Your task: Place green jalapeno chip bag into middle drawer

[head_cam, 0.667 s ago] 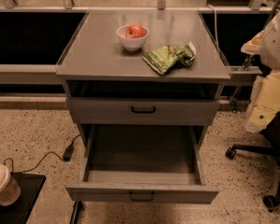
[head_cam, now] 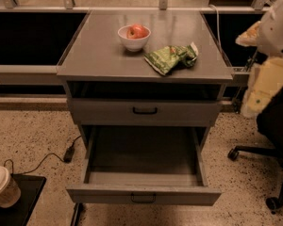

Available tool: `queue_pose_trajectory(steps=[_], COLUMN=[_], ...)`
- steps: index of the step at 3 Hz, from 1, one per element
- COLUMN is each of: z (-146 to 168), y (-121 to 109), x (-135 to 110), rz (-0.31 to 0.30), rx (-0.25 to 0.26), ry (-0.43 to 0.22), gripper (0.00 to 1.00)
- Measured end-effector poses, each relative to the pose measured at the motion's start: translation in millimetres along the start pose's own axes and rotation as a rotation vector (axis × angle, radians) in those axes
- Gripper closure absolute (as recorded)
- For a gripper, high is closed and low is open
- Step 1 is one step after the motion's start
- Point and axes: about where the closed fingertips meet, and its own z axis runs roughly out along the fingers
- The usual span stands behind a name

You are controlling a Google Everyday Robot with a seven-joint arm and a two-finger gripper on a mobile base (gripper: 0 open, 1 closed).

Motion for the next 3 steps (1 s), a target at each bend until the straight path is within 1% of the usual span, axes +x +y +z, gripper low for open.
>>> queue_pose_trajectory(steps=[1,2,3], z=[37,59,60], y=[-48,-78,-79], x=[-22,-25,-26], rz=[-0.067,-0.056,-0.056], rx=[-0.091,-0.094,-0.090], ry=[-0.115,-0.161,-0.162], gripper=[0.00,0.00,0.00])
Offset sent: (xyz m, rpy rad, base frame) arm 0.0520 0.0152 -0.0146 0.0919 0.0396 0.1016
